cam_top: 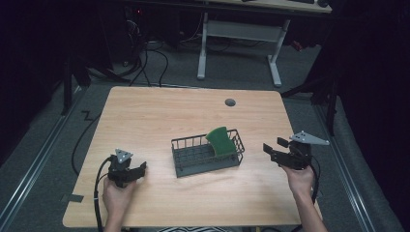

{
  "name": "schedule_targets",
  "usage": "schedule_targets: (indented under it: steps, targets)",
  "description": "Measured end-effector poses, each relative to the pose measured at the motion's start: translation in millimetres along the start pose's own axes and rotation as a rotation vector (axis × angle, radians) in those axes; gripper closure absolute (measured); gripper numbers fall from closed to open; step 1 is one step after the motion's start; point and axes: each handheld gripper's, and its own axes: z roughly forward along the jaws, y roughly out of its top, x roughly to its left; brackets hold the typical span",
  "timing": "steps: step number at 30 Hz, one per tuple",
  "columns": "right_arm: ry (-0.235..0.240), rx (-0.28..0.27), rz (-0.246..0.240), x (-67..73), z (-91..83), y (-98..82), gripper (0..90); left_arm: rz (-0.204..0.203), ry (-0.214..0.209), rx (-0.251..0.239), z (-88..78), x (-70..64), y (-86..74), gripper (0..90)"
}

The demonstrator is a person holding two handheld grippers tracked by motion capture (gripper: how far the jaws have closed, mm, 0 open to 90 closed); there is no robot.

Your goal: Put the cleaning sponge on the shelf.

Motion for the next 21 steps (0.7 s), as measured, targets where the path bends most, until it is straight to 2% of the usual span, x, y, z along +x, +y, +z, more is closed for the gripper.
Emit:
schedule_targets:
  steps: [9, 21]
  targets:
    - [-0.007, 0.009, 0.027, -8.4, -4.2, -17.4, 33.1, 0.001, 0.002, 0.000, 0.1, -0.1, 0.0, 28.6]
    - [-0.011, 0.016, 0.088, -17.5, -4.6, -42.7, 33.2, 0.001, 0.002, 0.000, 0.0, -0.2, 0.0, 28.6]
